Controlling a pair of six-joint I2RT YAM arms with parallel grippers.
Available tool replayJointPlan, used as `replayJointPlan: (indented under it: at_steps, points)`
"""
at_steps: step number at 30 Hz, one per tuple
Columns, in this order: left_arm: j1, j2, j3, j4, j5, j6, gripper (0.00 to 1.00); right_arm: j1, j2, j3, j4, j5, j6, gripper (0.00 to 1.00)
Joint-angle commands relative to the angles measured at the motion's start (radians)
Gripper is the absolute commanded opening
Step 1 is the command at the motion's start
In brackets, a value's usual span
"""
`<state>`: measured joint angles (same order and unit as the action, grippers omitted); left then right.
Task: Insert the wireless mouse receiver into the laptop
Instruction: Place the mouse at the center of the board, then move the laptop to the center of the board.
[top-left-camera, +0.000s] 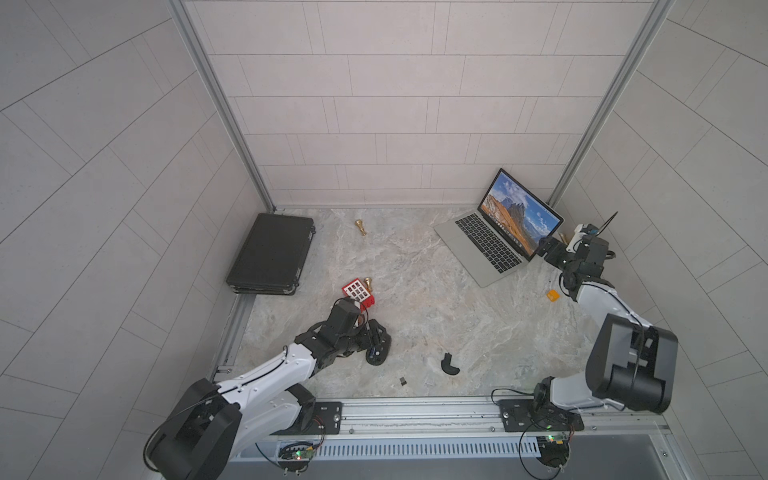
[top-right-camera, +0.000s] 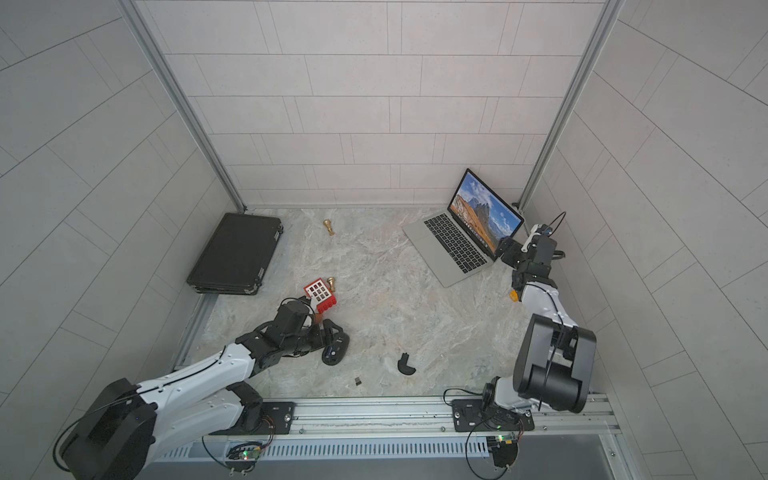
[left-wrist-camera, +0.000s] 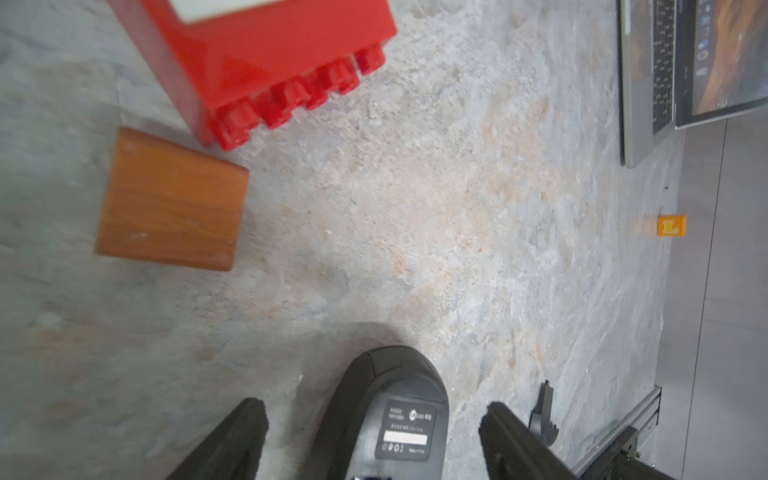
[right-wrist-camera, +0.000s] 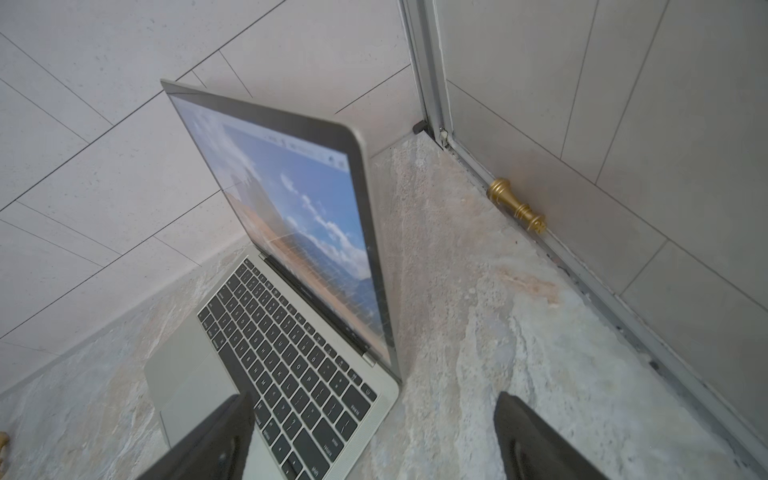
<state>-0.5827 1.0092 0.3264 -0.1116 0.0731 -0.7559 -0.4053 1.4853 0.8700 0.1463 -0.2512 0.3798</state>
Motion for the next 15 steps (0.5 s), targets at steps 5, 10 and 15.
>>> replayJointPlan:
  at_steps: [5, 10, 15]
  points:
    - [0.007, -0.094, 0.090, -0.061, 0.073, 0.163, 0.89, -0.098, 0.261, 0.191, 0.174, -0.429, -0.118, 0.90]
    - [0.005, -0.066, 0.137, -0.021, 0.163, 0.217, 0.89, -0.098, 0.371, 0.303, 0.172, -0.560, -0.152, 0.82]
    - [0.006, -0.008, 0.148, 0.027, 0.190, 0.226, 0.89, -0.090, 0.422, 0.365, 0.160, -0.620, -0.190, 0.61]
